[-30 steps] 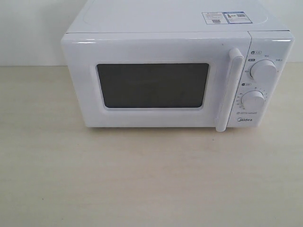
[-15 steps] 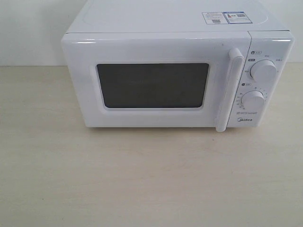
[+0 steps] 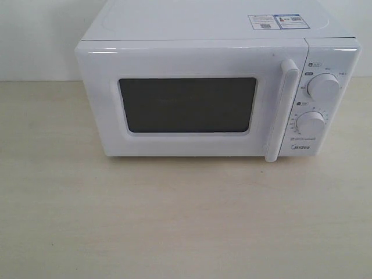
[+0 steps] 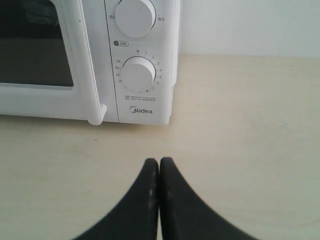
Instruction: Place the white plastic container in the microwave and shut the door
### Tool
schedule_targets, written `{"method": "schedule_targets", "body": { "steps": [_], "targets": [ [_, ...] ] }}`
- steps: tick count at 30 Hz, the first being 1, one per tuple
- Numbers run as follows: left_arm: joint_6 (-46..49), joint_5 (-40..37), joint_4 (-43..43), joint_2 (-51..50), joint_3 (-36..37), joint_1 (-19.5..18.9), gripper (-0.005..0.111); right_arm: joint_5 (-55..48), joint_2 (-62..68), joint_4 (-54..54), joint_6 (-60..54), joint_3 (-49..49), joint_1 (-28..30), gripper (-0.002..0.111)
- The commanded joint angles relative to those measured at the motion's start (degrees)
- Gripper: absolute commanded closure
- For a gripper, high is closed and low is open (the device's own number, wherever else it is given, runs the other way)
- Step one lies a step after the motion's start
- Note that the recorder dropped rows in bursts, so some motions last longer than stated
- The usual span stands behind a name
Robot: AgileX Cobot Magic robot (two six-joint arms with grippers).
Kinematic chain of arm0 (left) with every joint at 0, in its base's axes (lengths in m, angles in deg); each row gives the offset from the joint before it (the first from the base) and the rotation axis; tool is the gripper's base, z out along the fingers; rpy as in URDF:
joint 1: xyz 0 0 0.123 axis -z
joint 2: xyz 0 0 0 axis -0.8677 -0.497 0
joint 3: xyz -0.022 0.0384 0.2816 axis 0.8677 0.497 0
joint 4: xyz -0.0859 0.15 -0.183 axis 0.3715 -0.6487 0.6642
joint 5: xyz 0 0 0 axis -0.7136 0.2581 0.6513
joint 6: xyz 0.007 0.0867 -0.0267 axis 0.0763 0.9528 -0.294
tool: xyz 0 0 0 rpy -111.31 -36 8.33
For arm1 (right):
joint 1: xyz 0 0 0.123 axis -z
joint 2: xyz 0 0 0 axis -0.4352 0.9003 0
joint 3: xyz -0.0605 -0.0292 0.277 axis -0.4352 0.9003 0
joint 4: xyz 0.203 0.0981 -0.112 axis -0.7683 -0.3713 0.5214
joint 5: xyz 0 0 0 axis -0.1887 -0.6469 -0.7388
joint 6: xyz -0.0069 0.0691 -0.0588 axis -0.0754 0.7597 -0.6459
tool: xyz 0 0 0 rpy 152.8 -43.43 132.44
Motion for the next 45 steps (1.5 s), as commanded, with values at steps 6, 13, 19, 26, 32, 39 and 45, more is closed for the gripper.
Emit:
{"method": "schedule_targets", "body": {
  "steps": [6, 13, 19, 26, 32, 39, 45],
  "targets": [
    [-0.1, -0.1, -0.4, 0.1, 0.2, -0.4, 0.102, 0.2, -0.3, 0.3, -0.1, -0.1, 0.2, 0.109],
    [-0.1, -0.1, -0.4, 0.1, 0.2, -0.4, 0.102, 0.2, -0.3, 0.3, -0.1, -0.1, 0.2, 0.109],
    [-0.1, -0.1, -0.4, 0.1, 0.2, -0.4, 0.102, 0.2, -0.3, 0.3, -0.1, -0.1, 0.2, 0.109],
    [-0.1, -0.1, -0.4, 0.1, 0.2, -0.4, 0.102, 0.2, -0.3, 0.3, -0.1, -0.1, 0.2, 0.109],
    [0.1, -0.1, -3.7, 0.1, 0.2, -0.5, 0.102, 0.2, -0.3, 0.3, -0.1, -0.1, 0.2, 0.109],
    [0.3, -0.1, -3.8, 0.1, 0.2, -0.5, 0.102, 0.2, -0.3, 0.3, -0.1, -0.1, 0.2, 0.109],
    [0.3, -0.1, -3.8, 0.1, 0.2, -0.5, 0.102, 0.2, -0.3, 0.3, -0.1, -0.1, 0.2, 0.109]
  ]
}}
